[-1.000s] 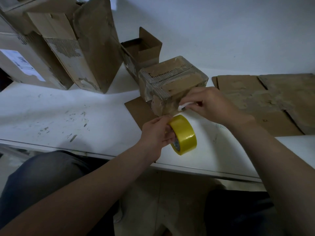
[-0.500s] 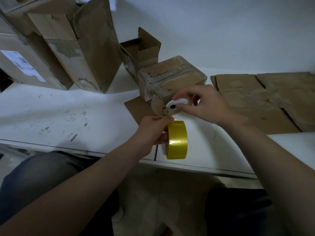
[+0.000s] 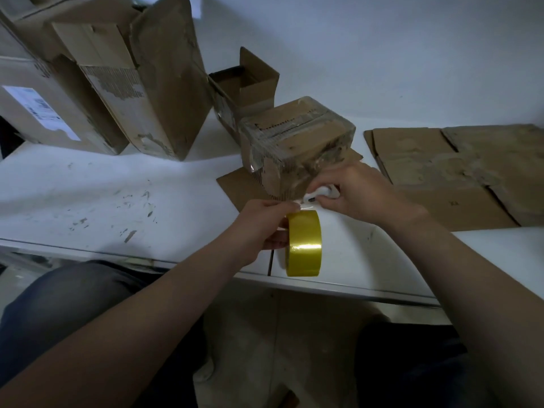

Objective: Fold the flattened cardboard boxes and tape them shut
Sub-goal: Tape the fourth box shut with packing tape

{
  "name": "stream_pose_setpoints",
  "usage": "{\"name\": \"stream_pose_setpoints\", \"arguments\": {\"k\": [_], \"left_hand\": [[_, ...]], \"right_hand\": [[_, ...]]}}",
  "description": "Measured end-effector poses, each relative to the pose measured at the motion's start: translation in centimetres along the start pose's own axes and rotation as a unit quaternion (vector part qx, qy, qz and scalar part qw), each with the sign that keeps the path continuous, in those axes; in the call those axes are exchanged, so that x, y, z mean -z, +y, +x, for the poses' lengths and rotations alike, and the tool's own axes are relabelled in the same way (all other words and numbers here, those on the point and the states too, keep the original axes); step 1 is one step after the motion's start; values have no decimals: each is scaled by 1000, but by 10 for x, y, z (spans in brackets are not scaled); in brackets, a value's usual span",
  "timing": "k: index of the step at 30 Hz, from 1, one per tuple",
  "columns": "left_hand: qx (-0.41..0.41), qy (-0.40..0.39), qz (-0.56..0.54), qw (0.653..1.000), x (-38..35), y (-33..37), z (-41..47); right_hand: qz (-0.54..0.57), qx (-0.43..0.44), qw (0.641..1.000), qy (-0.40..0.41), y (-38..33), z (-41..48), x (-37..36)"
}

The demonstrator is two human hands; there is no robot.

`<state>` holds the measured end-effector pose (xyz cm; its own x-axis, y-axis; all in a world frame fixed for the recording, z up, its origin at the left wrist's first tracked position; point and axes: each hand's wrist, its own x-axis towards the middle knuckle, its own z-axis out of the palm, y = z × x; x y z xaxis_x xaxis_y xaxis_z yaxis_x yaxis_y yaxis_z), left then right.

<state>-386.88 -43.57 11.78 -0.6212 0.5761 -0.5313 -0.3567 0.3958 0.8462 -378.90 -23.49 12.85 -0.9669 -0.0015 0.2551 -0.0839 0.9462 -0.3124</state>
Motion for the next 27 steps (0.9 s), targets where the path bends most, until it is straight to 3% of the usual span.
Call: {"name": "stream_pose_setpoints", "arguments": {"k": [3,7,10,14,16,18,23,27], "left_hand": [[9,-12,49,999,9,8,-1],[-28,19,143,989,29,24,-5],[-68,65,212,973,51,37,-3],[-103,109,251,956,77,55,6],[-108,115,255,954,85,65,13],[-108,116,260,953,91,71,21],[-119,111,279,946,93,74,39],[-129,103,282,945,91,75,46]], "right_hand": [[42,-95,990,-93,10,-6,-5],[69,-156,974,-147,24,-9,-15],[12,-163,979,-122,25,-6,-10],[37,-115,990,79,10,15,14],[32,-63,988,140,1,29,19],[14,-24,989,148,-6,43,17],[-55,-1,998,44,-5,74,-5],[-77,94,989,79,18,79,-20]]}}
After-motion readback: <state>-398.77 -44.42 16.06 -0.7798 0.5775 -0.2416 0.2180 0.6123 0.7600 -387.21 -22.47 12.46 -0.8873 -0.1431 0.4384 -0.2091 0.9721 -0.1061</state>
